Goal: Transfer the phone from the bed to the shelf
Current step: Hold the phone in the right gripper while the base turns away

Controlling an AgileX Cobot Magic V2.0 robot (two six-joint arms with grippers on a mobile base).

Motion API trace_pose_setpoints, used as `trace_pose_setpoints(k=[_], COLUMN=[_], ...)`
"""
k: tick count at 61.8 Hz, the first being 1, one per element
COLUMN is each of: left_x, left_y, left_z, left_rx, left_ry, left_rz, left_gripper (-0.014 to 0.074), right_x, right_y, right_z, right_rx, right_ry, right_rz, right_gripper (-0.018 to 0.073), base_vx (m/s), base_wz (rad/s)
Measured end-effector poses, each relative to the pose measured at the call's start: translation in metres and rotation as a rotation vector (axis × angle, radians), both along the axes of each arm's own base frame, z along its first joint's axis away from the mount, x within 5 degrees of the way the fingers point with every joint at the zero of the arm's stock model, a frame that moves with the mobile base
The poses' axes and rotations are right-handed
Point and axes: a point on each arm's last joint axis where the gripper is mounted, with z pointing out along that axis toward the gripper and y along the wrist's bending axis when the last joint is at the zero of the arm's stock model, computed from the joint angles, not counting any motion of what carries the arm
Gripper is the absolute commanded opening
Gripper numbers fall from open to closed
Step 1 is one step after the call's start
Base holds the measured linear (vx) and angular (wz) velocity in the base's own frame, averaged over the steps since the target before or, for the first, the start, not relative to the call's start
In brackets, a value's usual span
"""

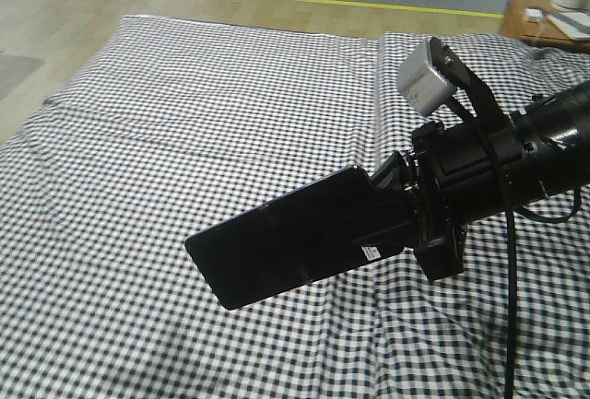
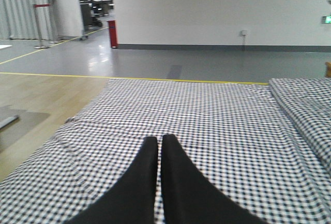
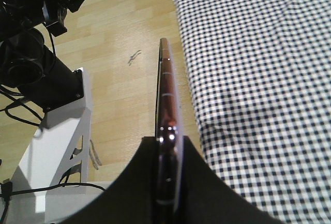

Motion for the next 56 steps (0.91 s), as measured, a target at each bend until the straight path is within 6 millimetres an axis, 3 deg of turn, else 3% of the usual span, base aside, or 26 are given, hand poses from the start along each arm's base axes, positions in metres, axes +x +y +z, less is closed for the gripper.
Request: trace_pose_setpoints(k=[56], left_x=[0.0], left_y=[0.0], left_z=[0.0], left_rx=[0.0], left_ry=[0.0], left_rz=[0.0], left_gripper=[0.0001], right_x=[0.0], right_y=[0.0], right_z=[0.0], right_rx=[0.0], right_ry=[0.0], right_rz=[0.0], right_gripper=[-0.0002], base_vx=[-0.11], base_wz=[0.41])
